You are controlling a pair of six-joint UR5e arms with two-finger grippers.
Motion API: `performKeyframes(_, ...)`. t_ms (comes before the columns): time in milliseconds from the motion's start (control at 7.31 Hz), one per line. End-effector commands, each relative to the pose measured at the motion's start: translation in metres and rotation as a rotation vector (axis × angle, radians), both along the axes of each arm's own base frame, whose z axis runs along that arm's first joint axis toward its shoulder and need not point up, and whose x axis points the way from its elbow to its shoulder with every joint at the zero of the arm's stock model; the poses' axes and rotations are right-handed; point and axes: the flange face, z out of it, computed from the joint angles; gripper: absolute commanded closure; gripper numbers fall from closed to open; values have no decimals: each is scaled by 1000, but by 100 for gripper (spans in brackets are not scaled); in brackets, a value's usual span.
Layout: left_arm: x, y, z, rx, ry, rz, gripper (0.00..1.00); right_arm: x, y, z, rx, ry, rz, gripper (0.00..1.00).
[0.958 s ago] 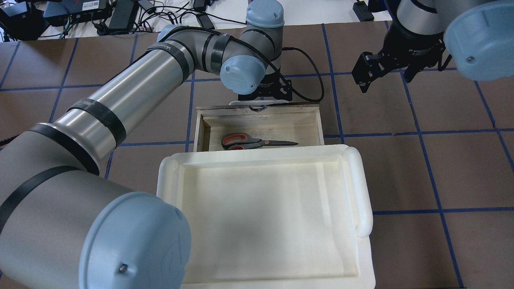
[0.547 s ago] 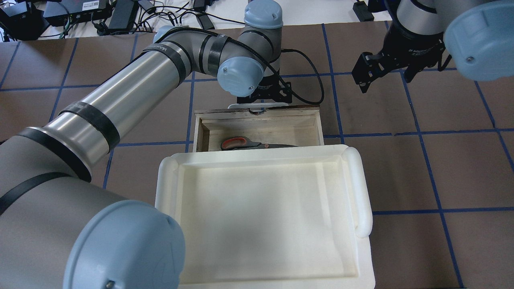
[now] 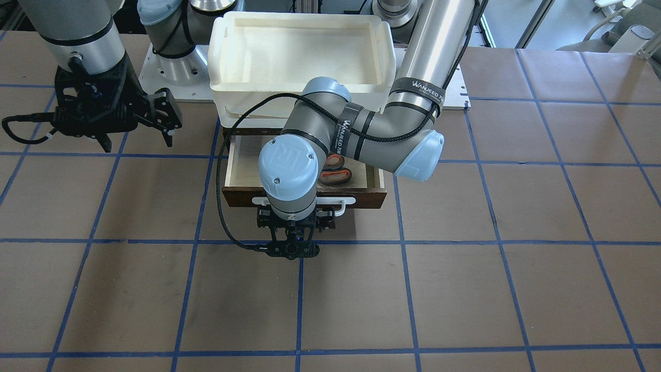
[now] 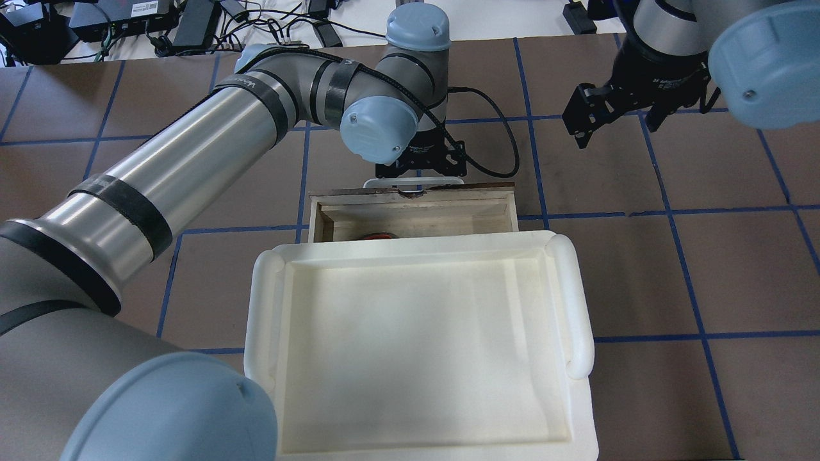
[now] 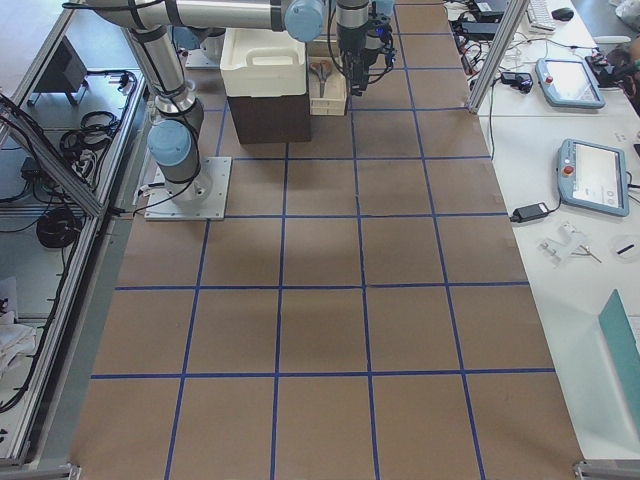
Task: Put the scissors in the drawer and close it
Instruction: 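Push the drawer closed toward the tray with the left gripper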
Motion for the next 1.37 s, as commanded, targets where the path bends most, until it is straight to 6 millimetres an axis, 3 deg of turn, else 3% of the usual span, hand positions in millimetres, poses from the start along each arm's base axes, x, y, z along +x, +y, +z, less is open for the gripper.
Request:
performKeyframes(0, 2, 17, 7, 17, -9, -6, 0, -2, 0, 0, 1, 19, -9, 0)
performKeyframes(821, 3, 64, 9, 117, -48, -29, 0, 1, 4, 6, -13, -22, 1, 1)
performKeyframes(1232, 5, 69, 5, 172, -48, -24, 0, 4, 6, 8, -16, -49, 6, 0)
